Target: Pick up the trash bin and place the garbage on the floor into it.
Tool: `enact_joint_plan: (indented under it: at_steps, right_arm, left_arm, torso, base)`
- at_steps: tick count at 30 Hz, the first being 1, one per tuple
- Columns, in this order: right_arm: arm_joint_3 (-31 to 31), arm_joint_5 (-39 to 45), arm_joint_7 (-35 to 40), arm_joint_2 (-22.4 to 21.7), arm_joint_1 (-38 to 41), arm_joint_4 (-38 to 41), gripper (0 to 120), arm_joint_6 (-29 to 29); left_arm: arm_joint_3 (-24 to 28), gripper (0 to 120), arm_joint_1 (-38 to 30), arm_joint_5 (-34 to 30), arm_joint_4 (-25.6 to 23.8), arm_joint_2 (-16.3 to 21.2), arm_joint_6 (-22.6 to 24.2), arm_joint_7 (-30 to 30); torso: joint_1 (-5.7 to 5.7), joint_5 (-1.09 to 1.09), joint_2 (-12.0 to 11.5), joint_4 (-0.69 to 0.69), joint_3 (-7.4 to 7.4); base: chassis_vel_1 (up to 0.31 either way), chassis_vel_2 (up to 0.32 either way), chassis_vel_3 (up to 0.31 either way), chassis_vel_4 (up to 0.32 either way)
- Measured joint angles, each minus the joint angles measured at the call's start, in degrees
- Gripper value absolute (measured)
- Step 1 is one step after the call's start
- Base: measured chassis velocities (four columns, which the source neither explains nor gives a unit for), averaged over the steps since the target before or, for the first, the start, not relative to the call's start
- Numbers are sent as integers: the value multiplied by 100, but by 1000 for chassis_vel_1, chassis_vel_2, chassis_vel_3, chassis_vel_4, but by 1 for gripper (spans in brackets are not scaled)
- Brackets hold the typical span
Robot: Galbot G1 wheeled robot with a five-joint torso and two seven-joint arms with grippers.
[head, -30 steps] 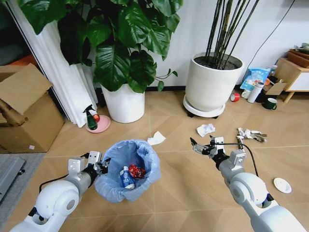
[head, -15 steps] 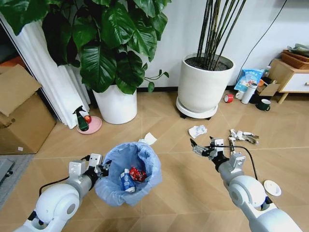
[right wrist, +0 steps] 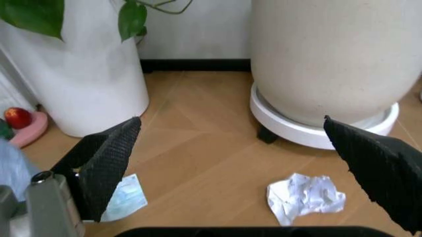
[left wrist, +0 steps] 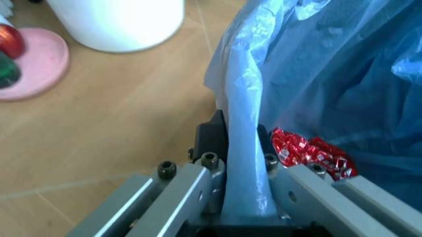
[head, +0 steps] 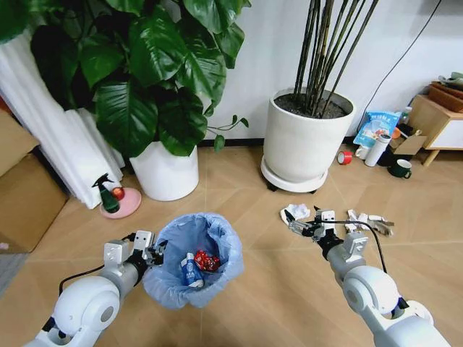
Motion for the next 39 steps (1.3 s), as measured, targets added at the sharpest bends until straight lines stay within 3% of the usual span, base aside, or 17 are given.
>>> enact_joint_plan:
  at_steps: [14,21,39]
  right_arm:
    - [43,-91,-22,75,-26,-69,100,11]
    - [164,-281,-138,174,-157,-45,100,-2]
    - [285,-475,-243,383,-288,-1,100,47]
  left_arm:
    - [-288,0,-140,-70,436,93,0,152]
    - [-696,0,-120,-133,661,122,0,367]
    - [-842,0,-74,-226,618,153,1,432]
  torso:
    - [-4,-2,0,0,-3]
    - [-3,-1,0,-1,-2]
    - [-2,-3,0,-1,-2]
  base:
    - [25,0,-9,6]
    - [0,0,0,0]
    - [-47,42,44,-47]
